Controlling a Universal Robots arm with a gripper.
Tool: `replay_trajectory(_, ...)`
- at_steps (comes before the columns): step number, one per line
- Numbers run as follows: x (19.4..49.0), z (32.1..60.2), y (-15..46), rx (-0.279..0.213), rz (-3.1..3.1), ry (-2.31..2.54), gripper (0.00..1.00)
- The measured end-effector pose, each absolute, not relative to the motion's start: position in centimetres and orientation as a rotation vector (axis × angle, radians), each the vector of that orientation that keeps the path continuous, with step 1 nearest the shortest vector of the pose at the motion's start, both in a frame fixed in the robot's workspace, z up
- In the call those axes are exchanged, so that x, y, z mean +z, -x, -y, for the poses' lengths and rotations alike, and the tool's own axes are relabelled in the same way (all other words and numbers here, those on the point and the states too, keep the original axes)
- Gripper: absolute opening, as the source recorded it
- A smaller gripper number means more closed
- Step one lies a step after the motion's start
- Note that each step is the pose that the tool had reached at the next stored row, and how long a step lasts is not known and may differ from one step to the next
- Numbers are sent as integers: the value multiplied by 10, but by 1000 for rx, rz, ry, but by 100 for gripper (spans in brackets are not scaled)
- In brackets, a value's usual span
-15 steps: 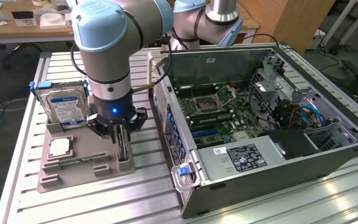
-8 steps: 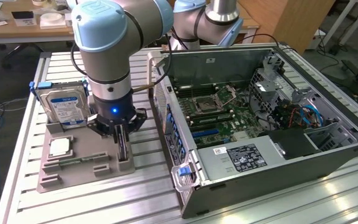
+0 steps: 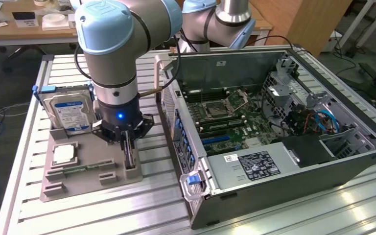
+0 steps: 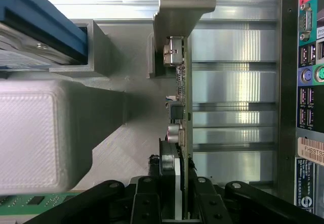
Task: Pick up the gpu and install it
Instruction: 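Pick up the gpu and move the gpu toward the slot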
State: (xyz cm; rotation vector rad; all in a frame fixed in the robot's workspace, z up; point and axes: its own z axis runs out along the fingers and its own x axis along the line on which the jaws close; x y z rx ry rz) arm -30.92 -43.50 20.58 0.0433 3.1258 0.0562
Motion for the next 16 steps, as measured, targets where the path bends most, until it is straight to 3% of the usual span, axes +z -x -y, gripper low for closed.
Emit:
replay_trajectory(9, 206, 435, 309, 56, -3126, -43, 28)
replay_trajectory(16, 220, 435, 309, 87, -3125, -44, 28)
